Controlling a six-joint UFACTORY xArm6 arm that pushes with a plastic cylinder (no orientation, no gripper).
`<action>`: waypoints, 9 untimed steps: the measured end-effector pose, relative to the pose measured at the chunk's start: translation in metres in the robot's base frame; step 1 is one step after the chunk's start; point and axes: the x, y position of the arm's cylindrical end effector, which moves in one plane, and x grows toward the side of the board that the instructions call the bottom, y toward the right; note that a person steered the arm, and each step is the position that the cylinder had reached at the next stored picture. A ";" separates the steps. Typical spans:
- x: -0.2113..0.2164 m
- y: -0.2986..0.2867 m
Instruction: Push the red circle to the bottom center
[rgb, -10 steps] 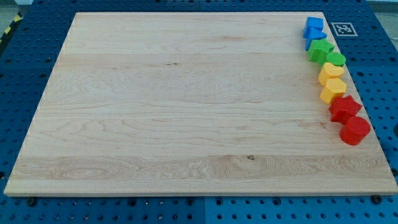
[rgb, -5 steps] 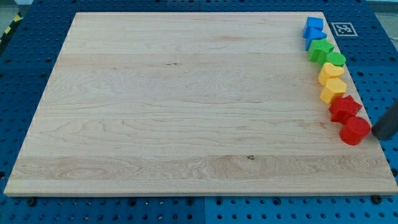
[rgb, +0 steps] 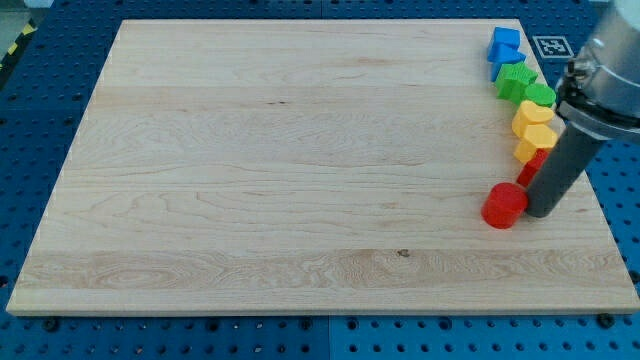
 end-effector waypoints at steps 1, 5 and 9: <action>0.018 -0.021; 0.010 -0.080; 0.030 -0.046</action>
